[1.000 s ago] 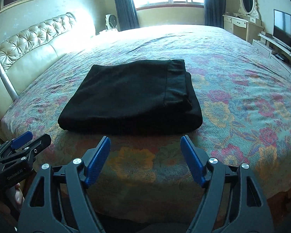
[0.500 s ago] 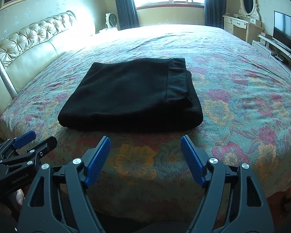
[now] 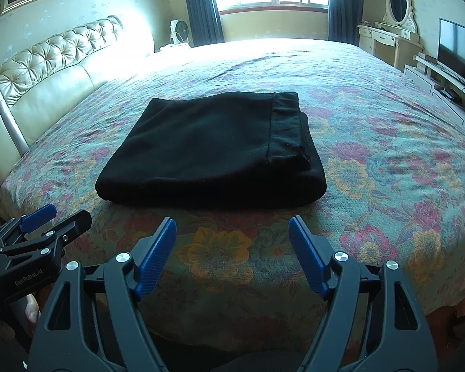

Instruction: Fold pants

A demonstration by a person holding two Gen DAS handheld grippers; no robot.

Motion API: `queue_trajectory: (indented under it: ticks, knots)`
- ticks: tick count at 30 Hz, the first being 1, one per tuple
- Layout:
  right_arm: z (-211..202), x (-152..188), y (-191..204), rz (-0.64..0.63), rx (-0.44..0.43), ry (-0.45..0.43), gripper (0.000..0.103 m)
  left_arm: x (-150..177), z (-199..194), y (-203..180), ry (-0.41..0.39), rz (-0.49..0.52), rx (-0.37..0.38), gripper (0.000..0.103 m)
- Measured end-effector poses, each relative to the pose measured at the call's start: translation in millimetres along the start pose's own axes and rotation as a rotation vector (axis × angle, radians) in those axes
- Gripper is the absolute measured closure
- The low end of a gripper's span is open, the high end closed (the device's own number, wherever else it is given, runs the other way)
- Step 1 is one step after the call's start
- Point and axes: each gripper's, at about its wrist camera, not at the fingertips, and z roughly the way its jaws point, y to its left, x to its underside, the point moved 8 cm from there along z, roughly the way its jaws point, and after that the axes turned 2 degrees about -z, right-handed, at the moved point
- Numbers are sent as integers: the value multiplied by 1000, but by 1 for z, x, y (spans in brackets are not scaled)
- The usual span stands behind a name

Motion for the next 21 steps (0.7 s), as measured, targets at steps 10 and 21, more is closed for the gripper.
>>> queue_trajectory:
  ticks: [10,21]
  knots:
    - [-6,-1,-1,6,-6,-7,28,-6,-5,-1,-25,4,-21,15]
    - [-6,-1,-3,16,-12,-6,28,-18,-20,0,-113,-30,-16,10]
